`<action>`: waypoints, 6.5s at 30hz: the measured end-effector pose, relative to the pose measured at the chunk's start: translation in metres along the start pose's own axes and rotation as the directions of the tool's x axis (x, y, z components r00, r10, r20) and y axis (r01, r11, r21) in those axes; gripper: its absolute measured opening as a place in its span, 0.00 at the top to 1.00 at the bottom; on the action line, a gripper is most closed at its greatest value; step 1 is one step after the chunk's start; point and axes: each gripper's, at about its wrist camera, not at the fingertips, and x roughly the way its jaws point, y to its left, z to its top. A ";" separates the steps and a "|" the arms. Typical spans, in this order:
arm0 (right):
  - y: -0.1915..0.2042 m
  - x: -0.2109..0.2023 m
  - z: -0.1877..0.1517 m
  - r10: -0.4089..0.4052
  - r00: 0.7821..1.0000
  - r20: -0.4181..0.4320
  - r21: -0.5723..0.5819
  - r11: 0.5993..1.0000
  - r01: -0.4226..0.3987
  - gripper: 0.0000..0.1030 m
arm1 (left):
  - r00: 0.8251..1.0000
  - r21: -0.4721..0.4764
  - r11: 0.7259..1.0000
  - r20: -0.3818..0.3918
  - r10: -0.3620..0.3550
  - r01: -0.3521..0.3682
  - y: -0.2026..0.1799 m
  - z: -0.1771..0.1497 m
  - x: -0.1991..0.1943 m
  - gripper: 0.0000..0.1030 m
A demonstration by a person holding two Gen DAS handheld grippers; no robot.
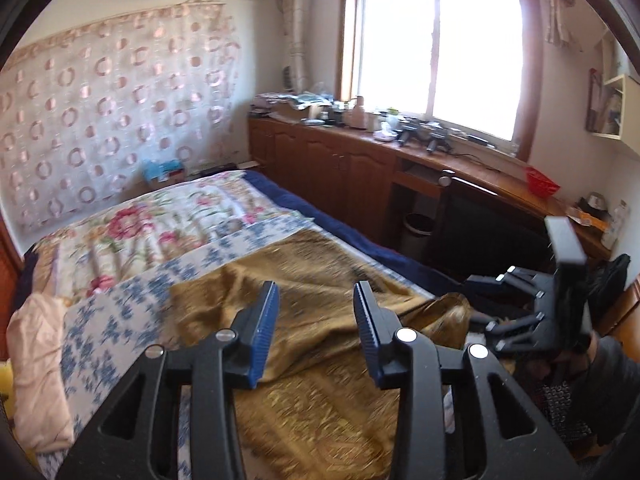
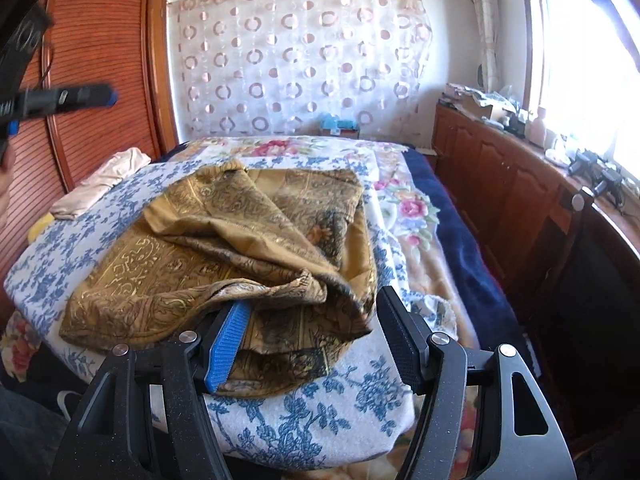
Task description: Fold small clothes
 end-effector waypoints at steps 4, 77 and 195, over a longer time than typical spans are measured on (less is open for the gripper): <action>-0.001 -0.002 0.009 -0.010 1.000 0.014 -0.005 1.000 0.011 0.35 | 0.999 -0.049 0.998 -0.017 0.036 -0.036 0.021 -0.026 -0.007 0.64; 0.026 0.205 0.181 -0.205 0.976 -0.072 -0.227 0.956 0.184 0.97 | 0.986 -0.223 0.964 -0.104 0.127 -0.147 0.085 -0.125 -0.019 0.64; -0.007 0.060 -0.009 0.056 0.985 -0.164 0.052 0.998 -0.048 0.96 | 0.962 -0.217 0.972 -0.233 -0.144 0.093 0.028 -0.138 0.016 0.53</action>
